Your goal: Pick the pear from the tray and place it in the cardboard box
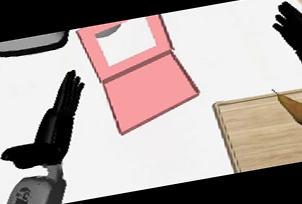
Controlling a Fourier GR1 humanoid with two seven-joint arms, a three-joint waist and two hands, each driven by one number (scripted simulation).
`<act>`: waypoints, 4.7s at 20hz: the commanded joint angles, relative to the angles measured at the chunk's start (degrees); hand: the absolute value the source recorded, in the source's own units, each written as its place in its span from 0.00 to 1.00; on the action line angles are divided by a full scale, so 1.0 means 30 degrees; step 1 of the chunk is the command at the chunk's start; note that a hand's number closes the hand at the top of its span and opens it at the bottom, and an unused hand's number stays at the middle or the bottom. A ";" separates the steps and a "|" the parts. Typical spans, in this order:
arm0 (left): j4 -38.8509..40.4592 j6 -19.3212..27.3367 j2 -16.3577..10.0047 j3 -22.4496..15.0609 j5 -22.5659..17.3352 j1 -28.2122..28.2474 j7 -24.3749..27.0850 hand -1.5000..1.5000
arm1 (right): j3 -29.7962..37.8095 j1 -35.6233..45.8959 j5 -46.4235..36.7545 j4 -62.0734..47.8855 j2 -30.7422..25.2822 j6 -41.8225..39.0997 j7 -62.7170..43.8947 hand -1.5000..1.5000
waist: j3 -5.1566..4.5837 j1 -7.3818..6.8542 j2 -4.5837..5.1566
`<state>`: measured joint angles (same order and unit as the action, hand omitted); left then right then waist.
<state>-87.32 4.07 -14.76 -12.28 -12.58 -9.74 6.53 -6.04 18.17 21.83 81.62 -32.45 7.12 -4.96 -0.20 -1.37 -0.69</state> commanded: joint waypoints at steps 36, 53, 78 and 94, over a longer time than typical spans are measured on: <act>-0.0408 -0.1388 -0.0219 -0.1058 0.3138 -0.1574 -0.4464 0.50 | -0.6150 0.3116 -0.8149 0.4733 -0.7016 -1.6980 -1.2387 0.00 | 0.0060 0.0249 0.0246; 0.0163 -0.1190 0.2132 -0.0985 0.5392 -0.1010 -0.3952 0.50 | -0.5479 0.1052 -1.5846 0.0411 -0.3229 -1.6247 -0.8349 0.00 | 0.0071 0.0412 0.0242; 0.0916 -0.2817 0.3179 0.0902 0.6856 -0.1140 -0.3385 0.50 | -0.3196 -0.0094 -2.2531 -0.2682 -0.2137 -1.7296 -0.2518 0.00 | 0.0069 0.0459 0.0251; -0.0472 -0.5248 0.2391 0.2824 0.5658 -0.0815 -0.4292 0.50 | -0.3211 -0.0869 -2.6524 -0.3298 0.0800 -1.6777 -0.2305 1.00 | 0.0063 0.0462 0.0216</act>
<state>-88.31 -9.15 -6.32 -6.02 6.43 -10.94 -4.97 -15.33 16.75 -57.00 69.24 -31.82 -39.61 -11.01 -0.30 -0.23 -0.22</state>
